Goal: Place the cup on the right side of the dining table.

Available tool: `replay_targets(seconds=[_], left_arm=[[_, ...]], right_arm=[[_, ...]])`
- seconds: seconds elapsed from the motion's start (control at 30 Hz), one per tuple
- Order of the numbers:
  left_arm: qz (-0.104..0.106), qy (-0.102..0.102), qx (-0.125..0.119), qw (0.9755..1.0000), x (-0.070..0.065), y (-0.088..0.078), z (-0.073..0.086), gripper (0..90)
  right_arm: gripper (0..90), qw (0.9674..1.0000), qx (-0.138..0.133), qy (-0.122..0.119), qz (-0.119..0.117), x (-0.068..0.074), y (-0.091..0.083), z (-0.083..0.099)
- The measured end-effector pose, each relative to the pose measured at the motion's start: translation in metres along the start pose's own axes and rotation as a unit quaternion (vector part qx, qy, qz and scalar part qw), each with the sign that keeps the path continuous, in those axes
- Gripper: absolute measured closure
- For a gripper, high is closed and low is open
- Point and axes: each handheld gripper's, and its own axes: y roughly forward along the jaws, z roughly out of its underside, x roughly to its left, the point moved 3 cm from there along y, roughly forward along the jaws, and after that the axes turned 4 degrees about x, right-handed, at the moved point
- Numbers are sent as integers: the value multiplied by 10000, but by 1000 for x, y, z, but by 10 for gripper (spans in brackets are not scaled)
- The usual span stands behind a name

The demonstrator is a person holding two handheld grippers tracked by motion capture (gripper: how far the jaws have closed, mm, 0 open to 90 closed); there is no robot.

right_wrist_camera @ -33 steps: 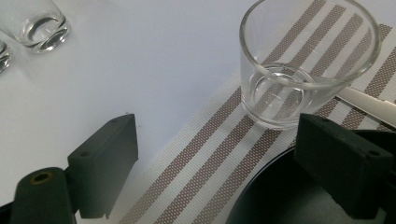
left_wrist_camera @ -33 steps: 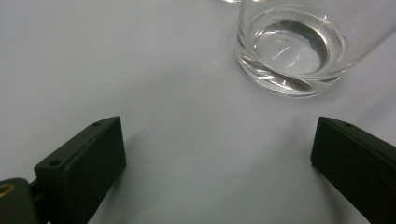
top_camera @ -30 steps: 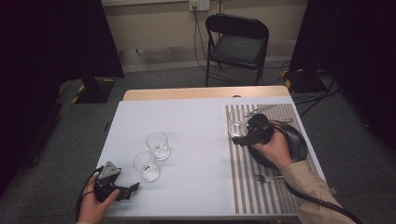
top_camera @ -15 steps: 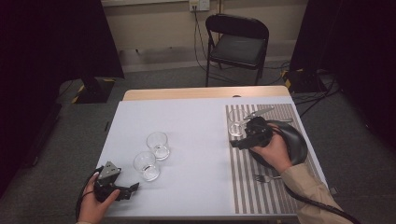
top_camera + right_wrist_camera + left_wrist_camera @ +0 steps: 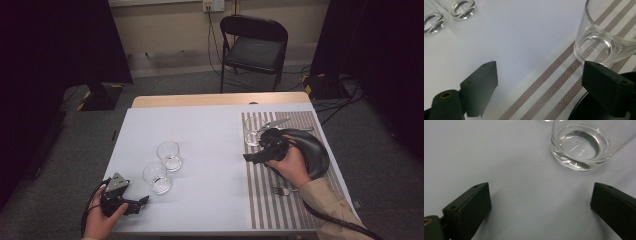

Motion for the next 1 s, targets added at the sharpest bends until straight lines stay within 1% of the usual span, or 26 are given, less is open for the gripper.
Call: replay_targets(seconds=[0.73, 0.87, 0.93, 1.0], left_arm=[[-2, 0, 1, 10000, 0, 0, 0, 24], [2, 1, -4, 10000, 0, 0, 0, 24], [3, 1, -4, 10000, 0, 0, 0, 24], [2, 1, -4, 10000, 0, 0, 0, 24]], right_arm=[[126, 9999, 33, -104, -82, 8, 2, 6], [126, 9998, 50, -106, -129, 11, 3, 7], [127, 9998, 52, -152, -129, 11, 4, 7], [126, 9998, 53, -130, -163, 13, 4, 7]])
